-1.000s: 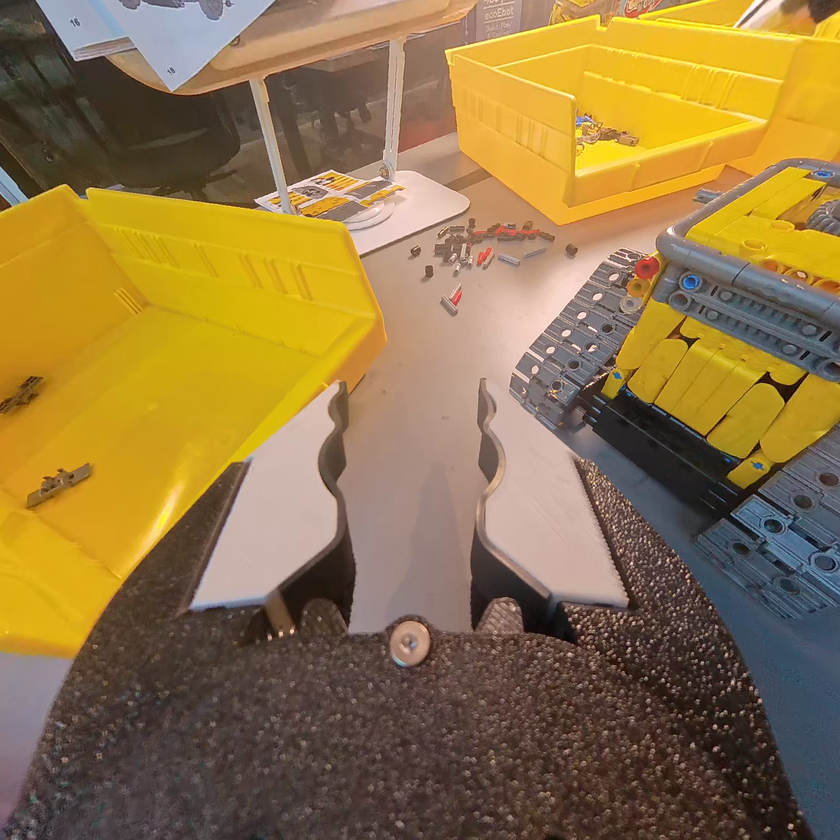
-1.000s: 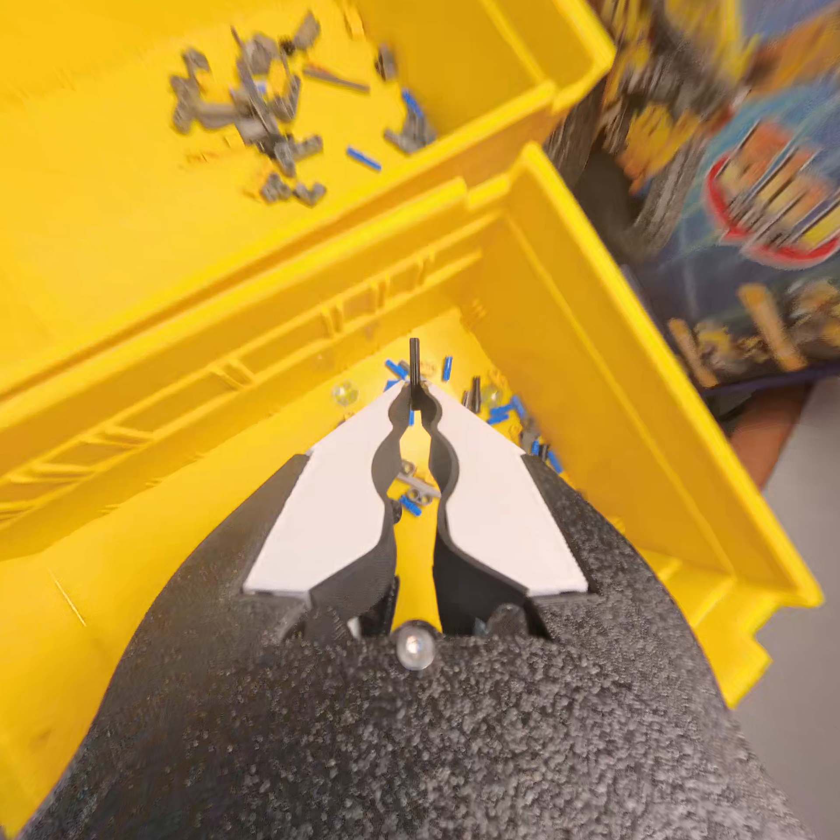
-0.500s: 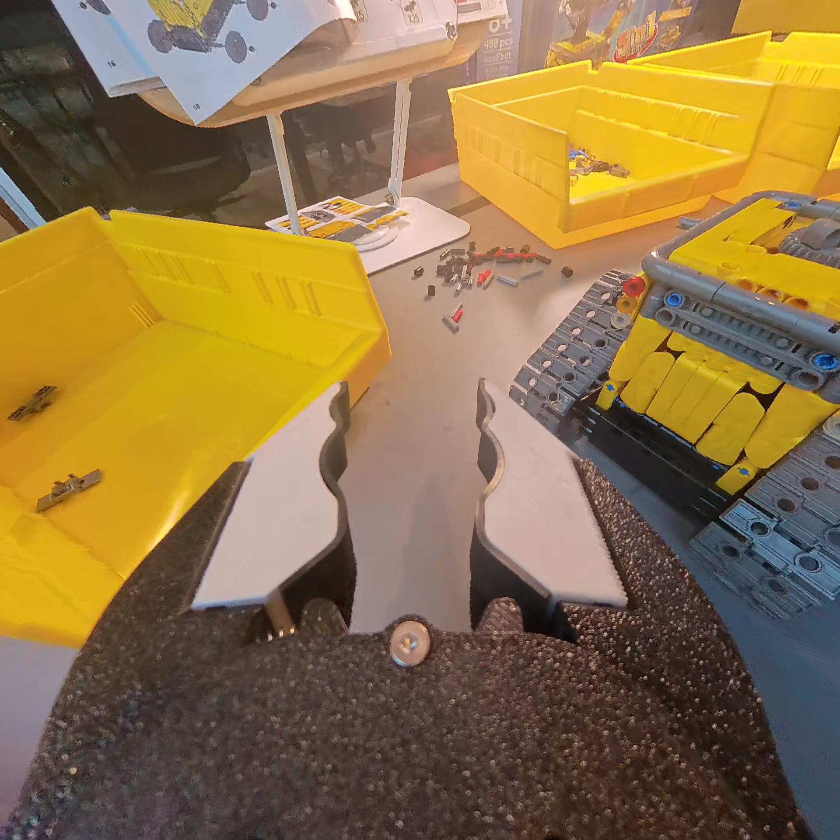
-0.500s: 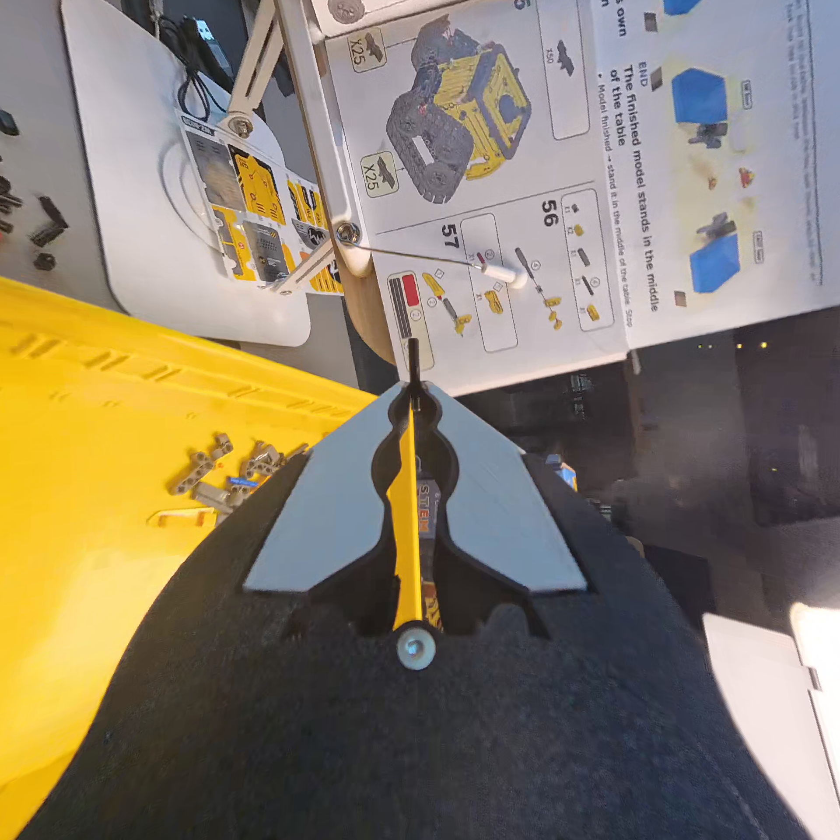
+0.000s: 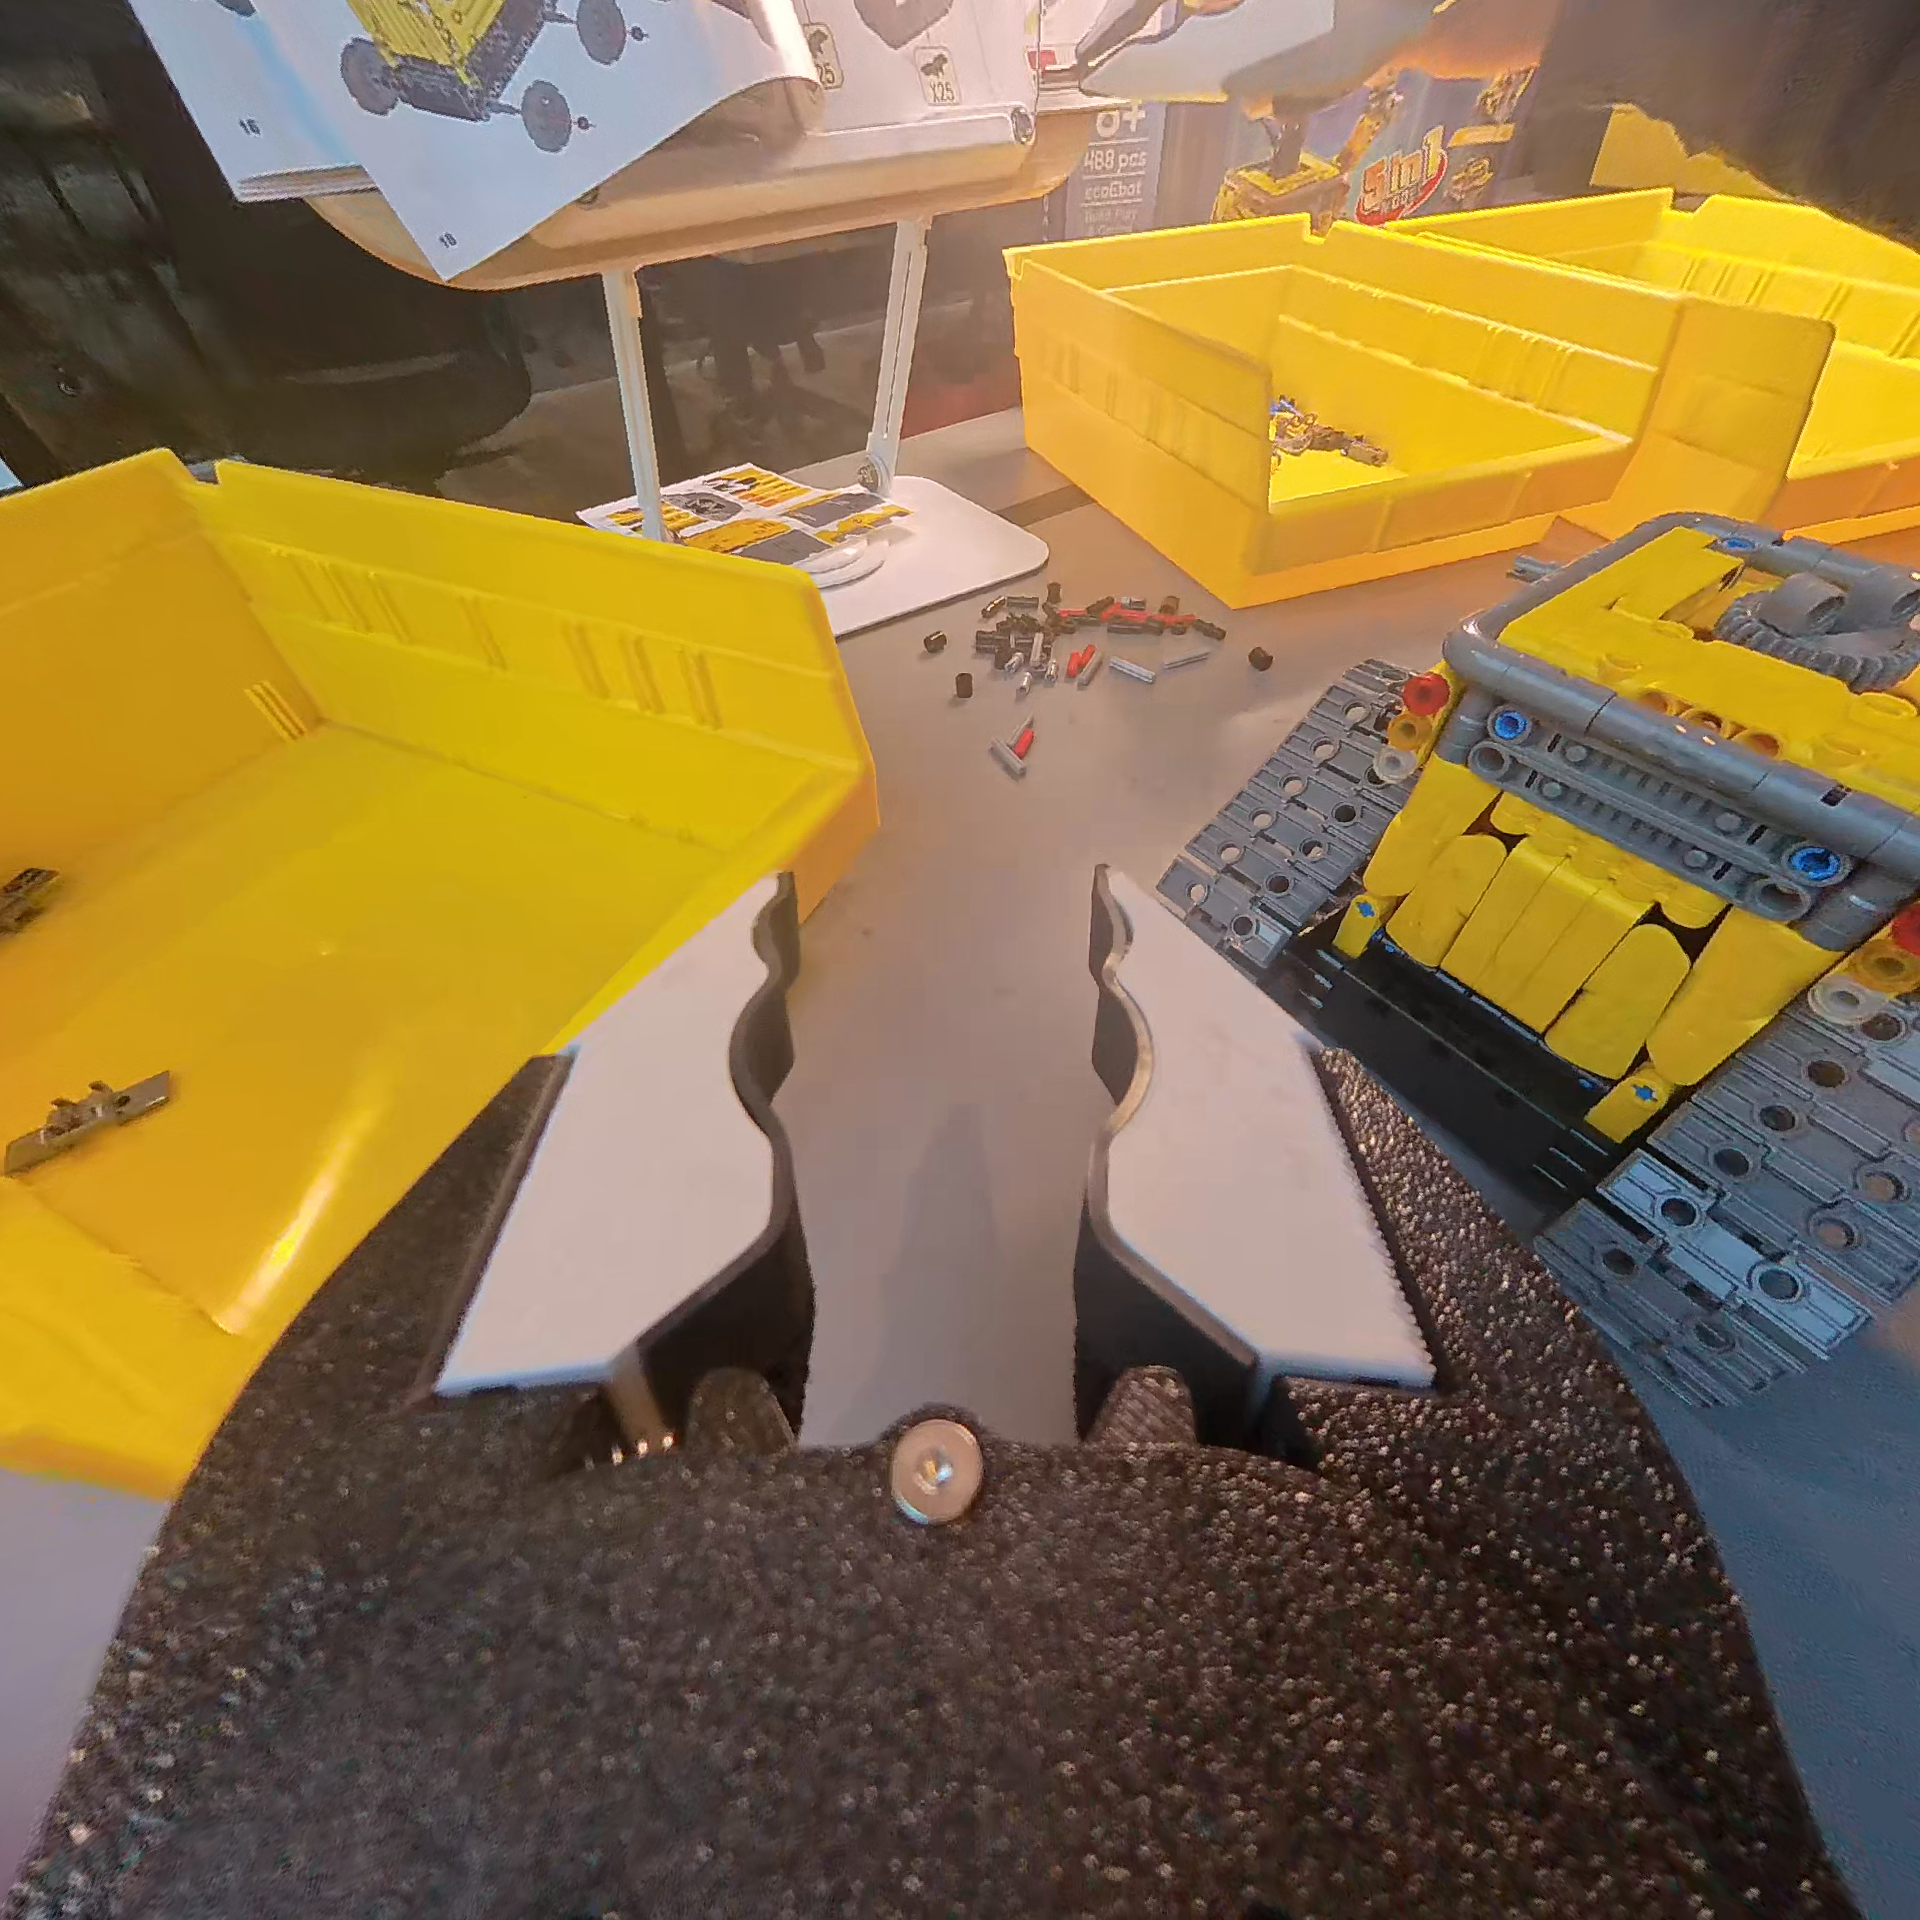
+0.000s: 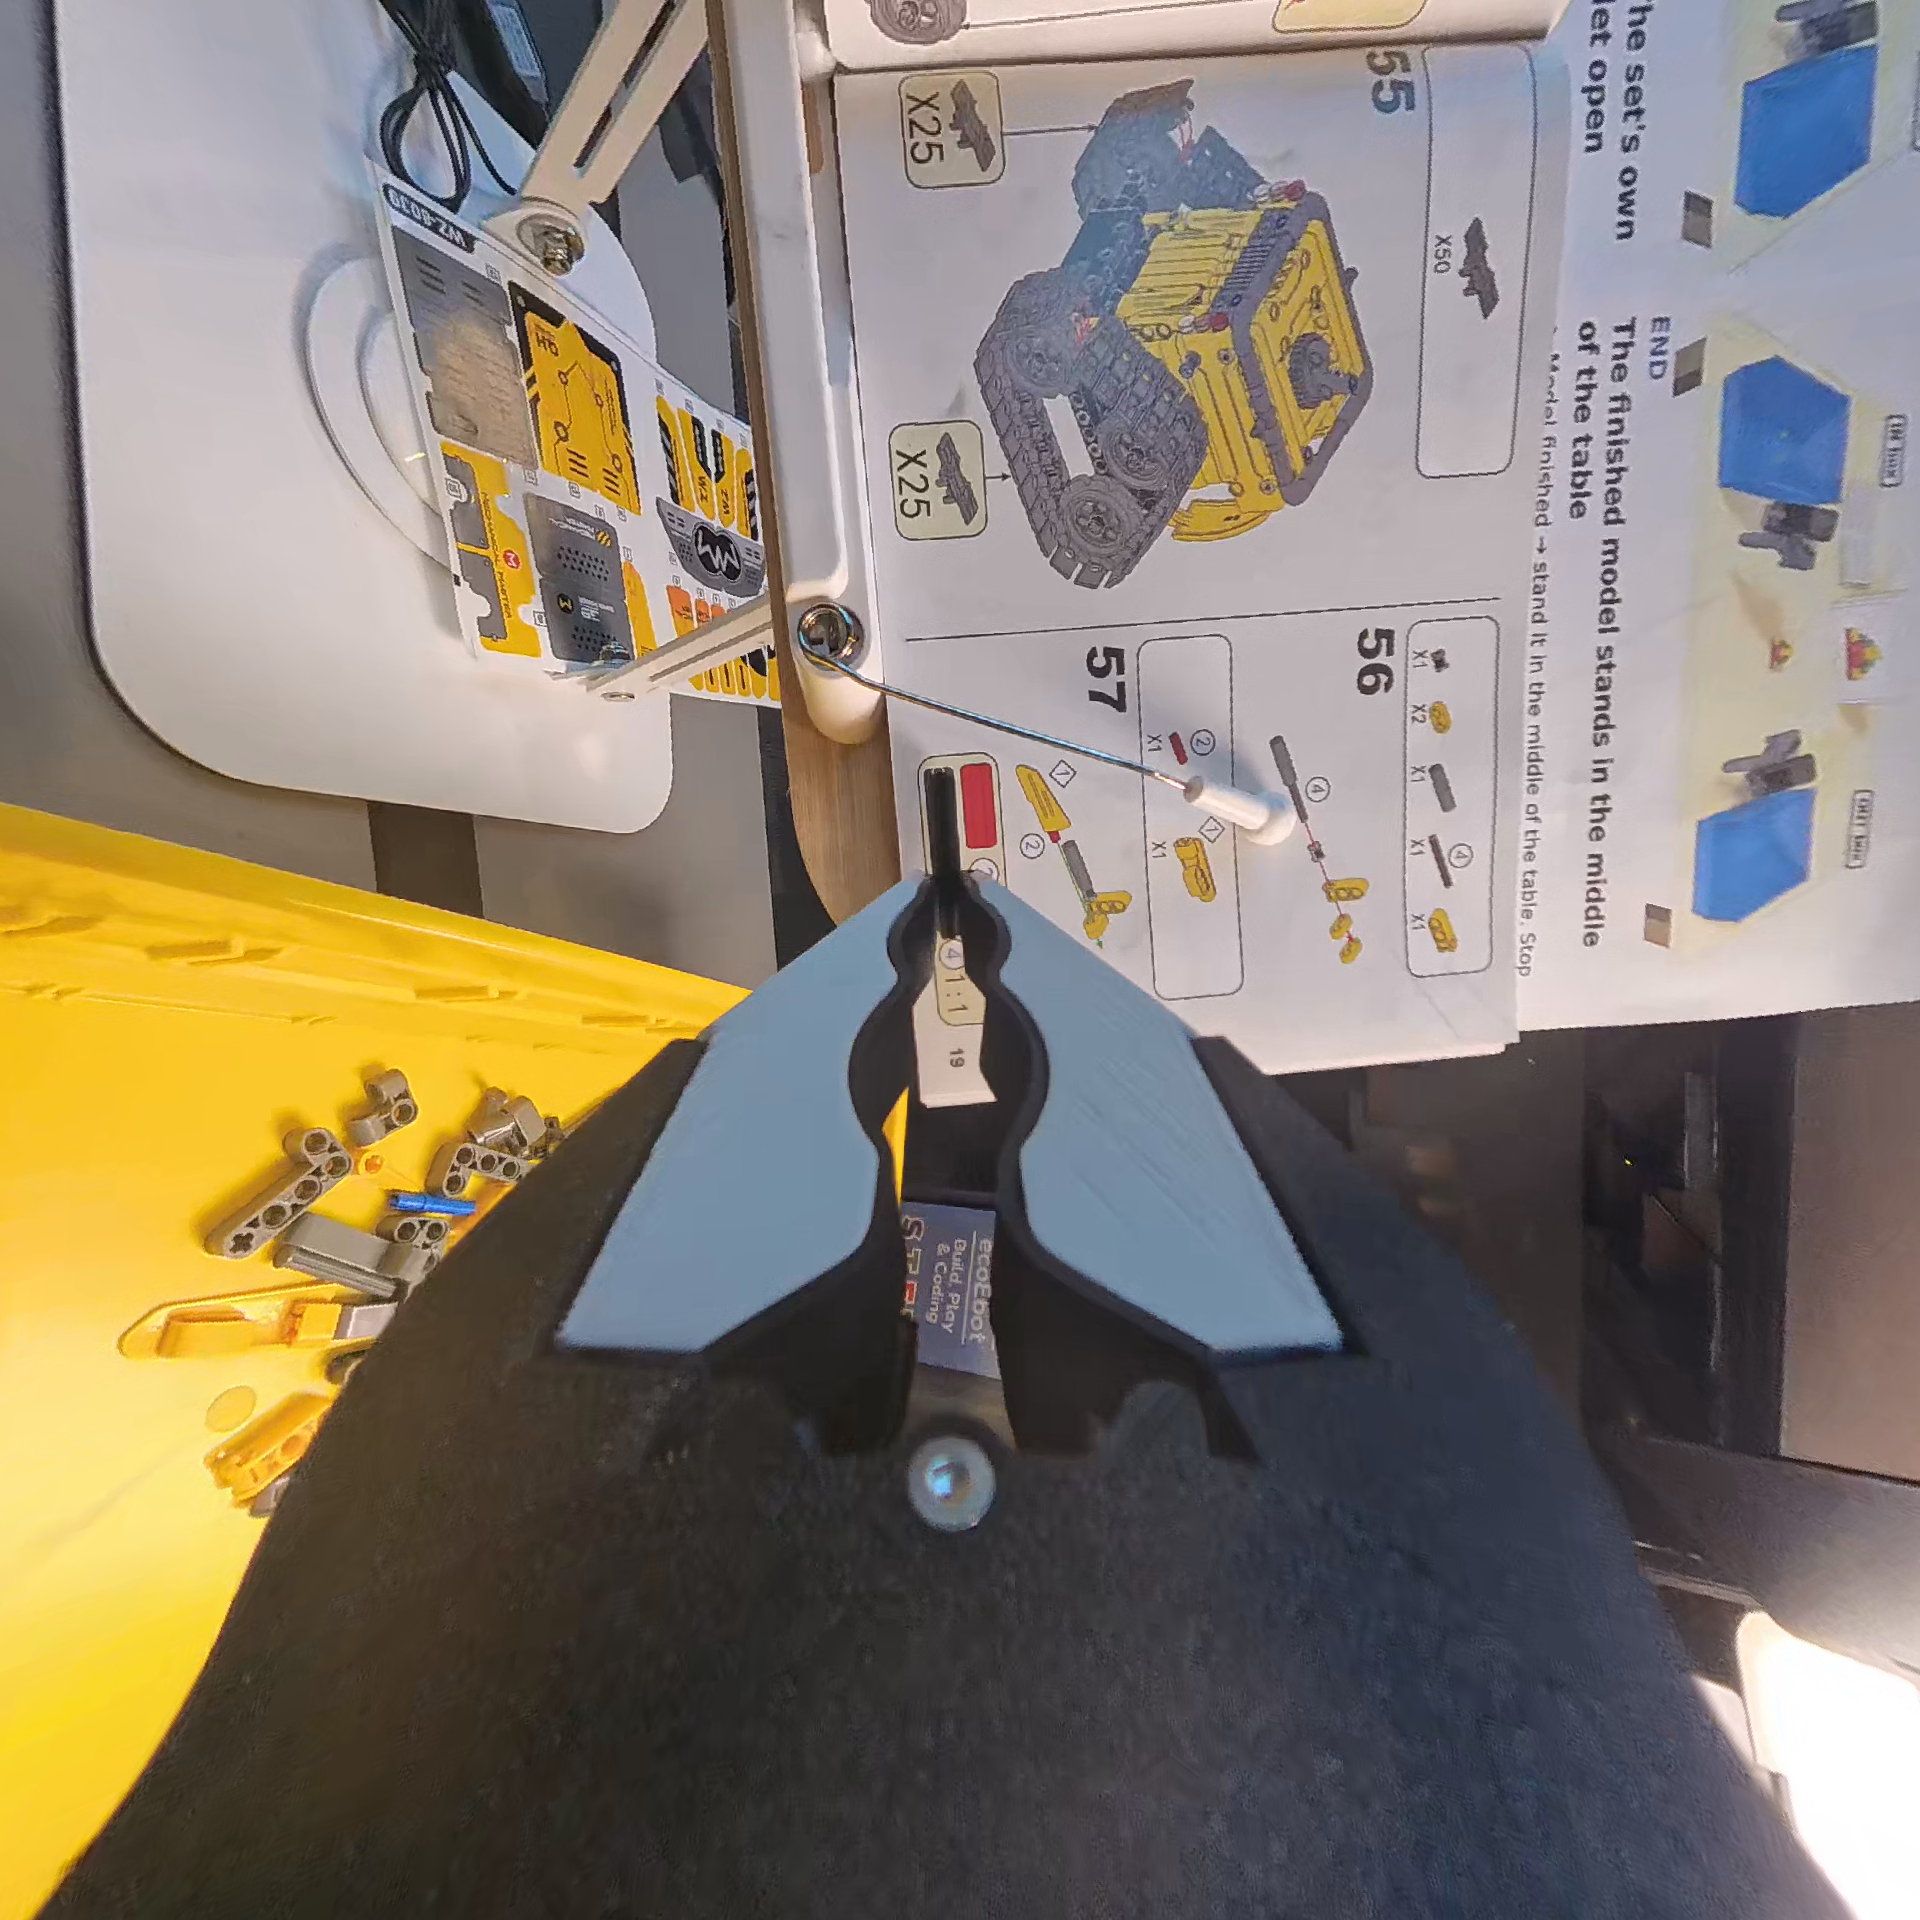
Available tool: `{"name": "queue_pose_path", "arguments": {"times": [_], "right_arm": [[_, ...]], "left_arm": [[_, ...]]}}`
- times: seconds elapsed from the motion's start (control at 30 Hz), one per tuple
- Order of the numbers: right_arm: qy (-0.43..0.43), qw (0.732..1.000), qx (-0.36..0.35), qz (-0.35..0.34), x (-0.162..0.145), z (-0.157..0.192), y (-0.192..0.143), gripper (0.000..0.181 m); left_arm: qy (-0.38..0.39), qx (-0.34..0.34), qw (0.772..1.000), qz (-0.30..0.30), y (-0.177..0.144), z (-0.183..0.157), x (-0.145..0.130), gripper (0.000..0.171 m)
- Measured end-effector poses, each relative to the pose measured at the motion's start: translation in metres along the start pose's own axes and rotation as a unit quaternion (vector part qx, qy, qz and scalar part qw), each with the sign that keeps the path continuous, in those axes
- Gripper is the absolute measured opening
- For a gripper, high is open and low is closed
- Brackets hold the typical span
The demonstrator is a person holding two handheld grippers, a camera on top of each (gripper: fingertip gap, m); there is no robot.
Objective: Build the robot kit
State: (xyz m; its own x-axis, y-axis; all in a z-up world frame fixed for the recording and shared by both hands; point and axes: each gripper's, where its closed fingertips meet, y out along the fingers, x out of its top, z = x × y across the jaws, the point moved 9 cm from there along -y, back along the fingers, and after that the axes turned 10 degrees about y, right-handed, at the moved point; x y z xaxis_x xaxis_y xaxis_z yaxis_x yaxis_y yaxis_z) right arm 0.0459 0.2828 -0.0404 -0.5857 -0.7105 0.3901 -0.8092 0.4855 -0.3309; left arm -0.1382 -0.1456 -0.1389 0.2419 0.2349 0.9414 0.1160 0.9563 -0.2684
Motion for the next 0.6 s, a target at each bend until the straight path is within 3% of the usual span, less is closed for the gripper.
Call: {"name": "queue_pose_path", "arguments": {"times": [0.6], "right_arm": [[-0.008,1.000,0.019,-0.022,-0.0058,-0.0037,0.0036,0.004]], "left_arm": [[-0.004,0.001,1.000,0.013,0.0034,0.0012,-0.0019,0.055]]}}
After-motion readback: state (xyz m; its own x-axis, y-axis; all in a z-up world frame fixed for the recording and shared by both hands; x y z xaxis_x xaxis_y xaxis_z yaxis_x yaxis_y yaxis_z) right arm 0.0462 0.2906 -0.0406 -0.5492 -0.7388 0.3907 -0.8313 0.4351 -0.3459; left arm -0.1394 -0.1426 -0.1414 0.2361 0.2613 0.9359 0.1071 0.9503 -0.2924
